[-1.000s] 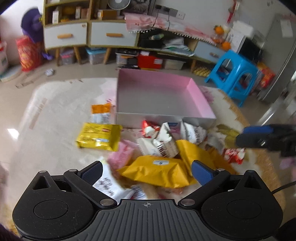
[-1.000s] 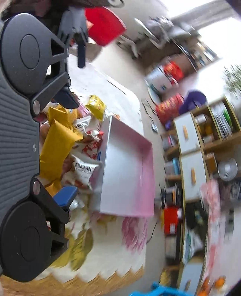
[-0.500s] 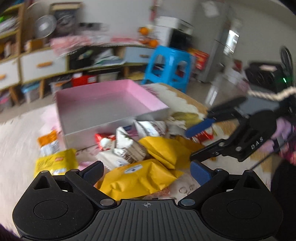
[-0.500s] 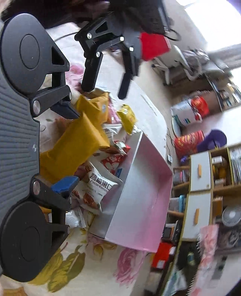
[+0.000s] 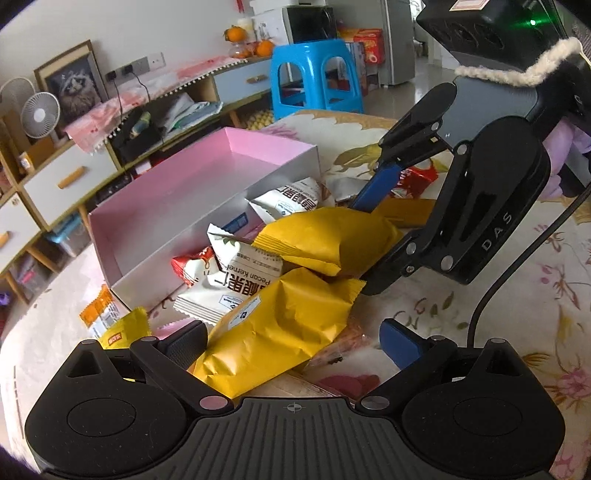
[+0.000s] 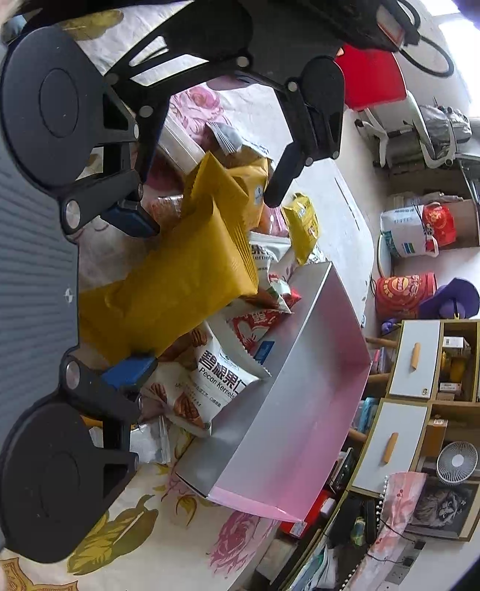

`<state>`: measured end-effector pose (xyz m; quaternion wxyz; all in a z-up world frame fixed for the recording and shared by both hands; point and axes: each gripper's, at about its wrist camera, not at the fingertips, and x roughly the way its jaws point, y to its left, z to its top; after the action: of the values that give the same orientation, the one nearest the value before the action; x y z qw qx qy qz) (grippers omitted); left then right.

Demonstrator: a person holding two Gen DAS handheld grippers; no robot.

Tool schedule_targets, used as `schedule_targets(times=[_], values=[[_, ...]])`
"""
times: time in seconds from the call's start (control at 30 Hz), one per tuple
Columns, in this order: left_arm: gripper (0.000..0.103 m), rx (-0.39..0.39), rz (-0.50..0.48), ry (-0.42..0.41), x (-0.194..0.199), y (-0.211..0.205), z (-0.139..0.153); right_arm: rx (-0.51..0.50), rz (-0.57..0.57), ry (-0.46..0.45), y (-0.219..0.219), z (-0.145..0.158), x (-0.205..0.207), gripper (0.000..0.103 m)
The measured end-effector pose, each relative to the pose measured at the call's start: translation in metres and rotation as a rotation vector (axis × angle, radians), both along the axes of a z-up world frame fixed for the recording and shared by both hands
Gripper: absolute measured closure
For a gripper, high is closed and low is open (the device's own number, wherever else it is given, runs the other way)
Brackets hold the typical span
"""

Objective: Organize snacks
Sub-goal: 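Close the left tool on a yellow pack while the right tool grasps another yellow pack, then lift both yellow packs and carry them over the pink box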

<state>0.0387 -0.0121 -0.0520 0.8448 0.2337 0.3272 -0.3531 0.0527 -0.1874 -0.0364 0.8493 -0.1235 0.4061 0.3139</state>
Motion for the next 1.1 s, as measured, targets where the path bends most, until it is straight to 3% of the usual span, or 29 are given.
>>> schedule_targets(times=[0.2, 0.23, 0.37, 0.5, 0.67, 0.83, 1.1], values=[[0.019, -0.011, 0.048, -0.015, 0.006, -0.001, 0.001, -0.032, -0.022, -0.023, 0.006, -0.008, 0.004, 0.042], [0.027, -0.012, 0.061, -0.018, 0.006, 0.0, 0.002, -0.033, -0.026, -0.028, 0.007, -0.009, 0.004, 0.044], [0.032, -0.016, 0.088, -0.014, 0.01, 0.0, 0.005, -0.031, -0.039, -0.04, 0.006, -0.007, 0.003, 0.051], [0.044, -0.012, 0.101, -0.039, 0.005, -0.004, 0.01, -0.011, -0.059, -0.055, 0.005, -0.002, 0.002, 0.065], [0.058, -0.035, 0.139, -0.056, 0.003, -0.002, 0.018, 0.031, -0.078, -0.052, 0.0, 0.005, 0.003, 0.068], [0.067, -0.09, 0.21, -0.058, 0.006, 0.006, 0.029, 0.058, -0.098, -0.059, -0.003, 0.011, 0.001, 0.071], [0.074, -0.216, 0.368, -0.015, 0.022, 0.027, 0.046, 0.13, -0.149, -0.069, -0.007, 0.023, 0.002, 0.072]])
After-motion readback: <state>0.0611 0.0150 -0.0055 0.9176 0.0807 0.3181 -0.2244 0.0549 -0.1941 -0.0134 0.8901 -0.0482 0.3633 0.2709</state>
